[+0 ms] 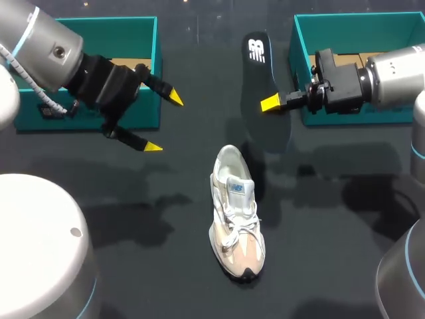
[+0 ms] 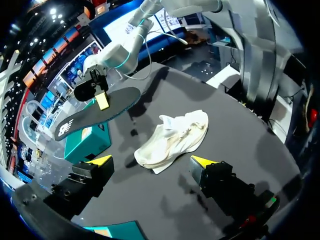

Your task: Take the shoe out of the shoebox, open the shoe tongue, remove and reinsert the insole, then place the shoe into the shoebox

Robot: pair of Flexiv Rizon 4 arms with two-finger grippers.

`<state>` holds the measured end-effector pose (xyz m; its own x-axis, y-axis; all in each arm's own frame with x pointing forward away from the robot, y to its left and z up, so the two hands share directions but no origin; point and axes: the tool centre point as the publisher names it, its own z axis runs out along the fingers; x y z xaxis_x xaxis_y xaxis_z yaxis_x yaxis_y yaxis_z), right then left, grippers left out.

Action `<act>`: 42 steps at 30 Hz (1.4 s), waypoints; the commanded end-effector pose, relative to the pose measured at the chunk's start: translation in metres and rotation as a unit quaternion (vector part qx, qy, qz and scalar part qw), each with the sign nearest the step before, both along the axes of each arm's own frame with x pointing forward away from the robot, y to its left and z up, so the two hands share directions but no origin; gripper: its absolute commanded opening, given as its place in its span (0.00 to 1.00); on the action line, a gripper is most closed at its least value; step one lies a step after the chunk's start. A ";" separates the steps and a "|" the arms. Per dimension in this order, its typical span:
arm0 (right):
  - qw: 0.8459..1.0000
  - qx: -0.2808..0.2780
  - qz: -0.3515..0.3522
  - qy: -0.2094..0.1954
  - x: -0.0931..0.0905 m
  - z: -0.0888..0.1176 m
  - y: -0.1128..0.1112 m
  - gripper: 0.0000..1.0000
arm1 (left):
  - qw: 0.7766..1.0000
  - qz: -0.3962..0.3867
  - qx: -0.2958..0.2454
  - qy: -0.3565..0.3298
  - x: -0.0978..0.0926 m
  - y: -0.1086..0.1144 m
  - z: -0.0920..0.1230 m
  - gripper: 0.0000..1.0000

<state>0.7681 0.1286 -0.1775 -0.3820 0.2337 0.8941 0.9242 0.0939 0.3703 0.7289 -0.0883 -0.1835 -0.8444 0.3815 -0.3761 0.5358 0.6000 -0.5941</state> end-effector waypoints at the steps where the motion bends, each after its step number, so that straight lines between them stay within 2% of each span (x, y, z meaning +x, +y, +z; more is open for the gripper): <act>1: 1.000 0.003 -0.004 -0.020 0.003 -0.007 0.004 0.00 | 0.998 0.053 0.026 0.033 0.002 -0.009 -0.017 1.00; 8: 0.998 0.022 -0.015 -0.058 0.004 -0.015 0.001 0.00 | 0.989 0.112 0.067 0.068 -0.009 -0.008 -0.043 1.00; 9: 0.998 0.022 -0.015 -0.058 0.004 -0.015 0.001 0.00 | 0.986 0.132 0.096 0.041 -0.009 -0.008 -0.047 1.00; 20: 0.998 0.022 -0.015 -0.058 0.004 -0.015 0.001 0.00 | 0.986 0.132 0.096 0.041 -0.009 -0.008 -0.047 1.00; 22: 0.998 0.028 -0.016 -0.062 0.006 -0.021 0.004 0.00 | 0.986 0.123 0.090 0.070 -0.009 -0.010 -0.061 1.00; 24: 0.996 0.035 -0.016 -0.083 0.011 -0.032 0.008 0.00 | 0.984 0.128 0.087 0.092 -0.009 -0.012 -0.073 1.00; 30: 0.991 0.046 -0.028 -0.125 0.024 -0.052 0.016 0.00 | 0.977 0.142 0.090 0.128 -0.008 -0.014 -0.093 1.00; 34: 0.988 0.053 -0.027 -0.141 0.028 -0.058 0.019 0.00 | 0.971 0.156 0.123 0.130 -0.007 -0.019 -0.107 1.00; 42: 0.988 0.053 -0.027 -0.141 0.028 -0.058 0.019 0.00 | 0.971 0.156 0.123 0.130 -0.007 -0.019 -0.107 1.00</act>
